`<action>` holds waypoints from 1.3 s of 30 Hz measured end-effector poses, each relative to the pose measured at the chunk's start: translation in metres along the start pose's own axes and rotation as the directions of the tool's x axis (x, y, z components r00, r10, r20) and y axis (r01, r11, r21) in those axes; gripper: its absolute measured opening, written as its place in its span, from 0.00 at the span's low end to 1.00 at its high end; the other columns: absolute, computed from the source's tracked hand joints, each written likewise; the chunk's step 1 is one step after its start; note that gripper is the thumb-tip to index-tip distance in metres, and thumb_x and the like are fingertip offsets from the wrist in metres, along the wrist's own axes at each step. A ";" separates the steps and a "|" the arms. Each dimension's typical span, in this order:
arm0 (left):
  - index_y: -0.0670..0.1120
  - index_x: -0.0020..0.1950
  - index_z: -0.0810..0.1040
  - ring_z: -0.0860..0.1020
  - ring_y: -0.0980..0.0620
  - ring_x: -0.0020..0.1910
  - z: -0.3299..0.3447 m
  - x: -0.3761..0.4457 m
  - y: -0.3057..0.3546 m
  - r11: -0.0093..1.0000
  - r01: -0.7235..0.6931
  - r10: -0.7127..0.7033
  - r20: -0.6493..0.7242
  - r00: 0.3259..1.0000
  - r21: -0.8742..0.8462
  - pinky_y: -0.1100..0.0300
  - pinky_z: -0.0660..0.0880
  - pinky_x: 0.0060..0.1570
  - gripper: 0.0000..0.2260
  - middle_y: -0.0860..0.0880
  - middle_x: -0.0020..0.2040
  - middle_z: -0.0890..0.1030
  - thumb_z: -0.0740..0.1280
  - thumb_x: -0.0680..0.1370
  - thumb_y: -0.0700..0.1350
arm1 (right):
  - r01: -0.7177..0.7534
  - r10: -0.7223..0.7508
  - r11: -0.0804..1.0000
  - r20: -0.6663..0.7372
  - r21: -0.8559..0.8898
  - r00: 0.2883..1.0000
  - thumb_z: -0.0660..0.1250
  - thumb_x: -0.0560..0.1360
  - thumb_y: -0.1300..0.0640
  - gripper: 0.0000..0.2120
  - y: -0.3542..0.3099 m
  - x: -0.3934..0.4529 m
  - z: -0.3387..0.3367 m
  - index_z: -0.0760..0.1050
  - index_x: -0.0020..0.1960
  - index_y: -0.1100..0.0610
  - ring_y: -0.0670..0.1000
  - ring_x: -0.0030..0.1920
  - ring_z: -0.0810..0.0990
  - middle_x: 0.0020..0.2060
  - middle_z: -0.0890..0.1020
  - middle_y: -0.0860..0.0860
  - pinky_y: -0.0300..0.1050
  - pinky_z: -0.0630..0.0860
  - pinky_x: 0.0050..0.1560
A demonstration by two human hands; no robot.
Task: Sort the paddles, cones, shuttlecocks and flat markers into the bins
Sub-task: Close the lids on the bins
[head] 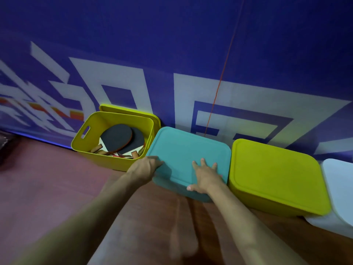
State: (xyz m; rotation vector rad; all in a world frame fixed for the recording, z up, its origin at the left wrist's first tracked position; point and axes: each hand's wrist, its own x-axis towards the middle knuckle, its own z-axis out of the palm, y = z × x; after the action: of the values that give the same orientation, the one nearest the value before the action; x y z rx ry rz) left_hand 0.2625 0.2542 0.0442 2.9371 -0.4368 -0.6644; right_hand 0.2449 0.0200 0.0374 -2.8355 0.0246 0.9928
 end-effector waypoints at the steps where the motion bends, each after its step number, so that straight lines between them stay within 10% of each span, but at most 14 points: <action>1: 0.56 0.75 0.68 0.73 0.47 0.70 0.003 -0.011 -0.004 0.997 0.003 -0.004 -0.019 1.000 -0.071 0.54 0.70 0.67 0.27 0.48 0.73 0.72 0.71 0.77 0.49 | 0.000 0.000 1.000 -0.020 0.002 1.000 0.71 0.72 0.38 0.49 0.001 -0.004 0.004 0.43 0.81 0.45 0.68 0.78 0.41 0.80 0.41 0.49 0.72 0.57 0.72; 8: 0.52 0.74 0.71 0.71 0.48 0.72 -0.011 -0.079 -0.060 0.977 0.031 -0.070 -0.179 0.981 -0.213 0.56 0.70 0.68 0.25 0.49 0.73 0.72 0.71 0.77 0.50 | 0.050 -0.064 0.996 -0.204 -0.073 0.977 0.63 0.78 0.40 0.23 -0.028 -0.034 -0.006 0.71 0.68 0.51 0.59 0.65 0.73 0.65 0.73 0.53 0.56 0.73 0.62; 19: 0.55 0.67 0.76 0.74 0.44 0.64 -0.050 -0.102 -0.245 0.993 -0.103 0.069 -0.442 0.895 -0.054 0.47 0.76 0.58 0.18 0.48 0.68 0.74 0.61 0.80 0.60 | 0.076 -0.100 0.995 -0.474 -0.070 0.875 0.61 0.79 0.49 0.23 -0.164 0.016 -0.077 0.68 0.73 0.52 0.59 0.70 0.67 0.74 0.65 0.53 0.57 0.70 0.65; 32: 0.57 0.73 0.69 0.70 0.39 0.66 -0.041 -0.048 -0.417 0.972 -0.186 0.134 -0.309 0.942 -0.146 0.40 0.76 0.58 0.29 0.42 0.74 0.66 0.75 0.73 0.53 | -0.086 0.076 0.996 -0.233 -0.031 0.969 0.62 0.80 0.52 0.26 -0.274 0.134 -0.101 0.61 0.77 0.49 0.65 0.79 0.47 0.79 0.47 0.50 0.64 0.64 0.72; 39: 0.59 0.76 0.65 0.70 0.40 0.69 -0.018 -0.016 -0.428 0.979 -0.126 0.098 -0.173 0.980 -0.161 0.44 0.73 0.64 0.32 0.44 0.77 0.66 0.71 0.74 0.61 | -0.144 0.110 0.985 -0.294 -0.097 0.950 0.64 0.78 0.52 0.23 -0.276 0.163 -0.105 0.70 0.72 0.50 0.56 0.63 0.71 0.68 0.60 0.51 0.53 0.75 0.62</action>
State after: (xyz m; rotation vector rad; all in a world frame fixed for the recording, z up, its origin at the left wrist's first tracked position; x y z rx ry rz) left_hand 0.3659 0.6675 -0.0007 2.7527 -0.4977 -0.4184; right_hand 0.4542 0.2837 0.0509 -3.0964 0.1875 0.6105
